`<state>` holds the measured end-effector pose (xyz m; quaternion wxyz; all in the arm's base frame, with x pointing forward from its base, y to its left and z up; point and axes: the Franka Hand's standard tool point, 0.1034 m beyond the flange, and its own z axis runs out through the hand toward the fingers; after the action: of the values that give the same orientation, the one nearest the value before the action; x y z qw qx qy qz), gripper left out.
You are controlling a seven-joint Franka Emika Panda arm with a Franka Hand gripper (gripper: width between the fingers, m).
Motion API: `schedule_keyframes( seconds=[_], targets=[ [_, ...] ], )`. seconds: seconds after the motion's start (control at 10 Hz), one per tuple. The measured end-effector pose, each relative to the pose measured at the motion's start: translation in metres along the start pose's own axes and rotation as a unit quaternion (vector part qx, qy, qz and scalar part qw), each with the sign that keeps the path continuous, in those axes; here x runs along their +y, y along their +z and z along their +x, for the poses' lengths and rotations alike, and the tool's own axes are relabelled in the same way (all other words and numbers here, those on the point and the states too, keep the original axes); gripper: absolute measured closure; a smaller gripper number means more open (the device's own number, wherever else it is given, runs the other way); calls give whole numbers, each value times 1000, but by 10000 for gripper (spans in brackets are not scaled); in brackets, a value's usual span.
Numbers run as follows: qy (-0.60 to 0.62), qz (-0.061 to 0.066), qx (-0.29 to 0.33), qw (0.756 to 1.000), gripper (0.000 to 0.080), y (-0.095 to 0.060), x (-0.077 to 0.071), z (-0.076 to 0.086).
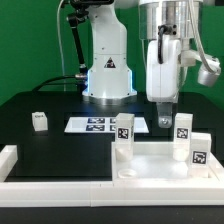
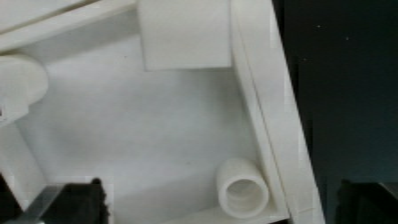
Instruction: Assemble square table
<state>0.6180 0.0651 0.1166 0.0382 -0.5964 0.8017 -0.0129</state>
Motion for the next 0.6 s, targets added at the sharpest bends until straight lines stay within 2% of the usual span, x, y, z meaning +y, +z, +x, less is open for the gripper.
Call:
schedule_keyframes(
  seconds=[0.1, 0.2, 0.3, 0.4, 0.5, 0.6],
  targets=[
    [-20, 1, 2, 1000, 150, 3, 5, 8],
    [-61, 4, 1, 998, 150, 2, 14, 24],
    [-101, 7, 1, 995, 150, -2, 27, 47],
    [-144, 4, 0, 990, 150, -6, 38, 70],
    [-193, 4, -1, 981, 150, -11, 40, 86],
    [-221, 8, 2, 975, 150, -12, 38, 96]
  ],
)
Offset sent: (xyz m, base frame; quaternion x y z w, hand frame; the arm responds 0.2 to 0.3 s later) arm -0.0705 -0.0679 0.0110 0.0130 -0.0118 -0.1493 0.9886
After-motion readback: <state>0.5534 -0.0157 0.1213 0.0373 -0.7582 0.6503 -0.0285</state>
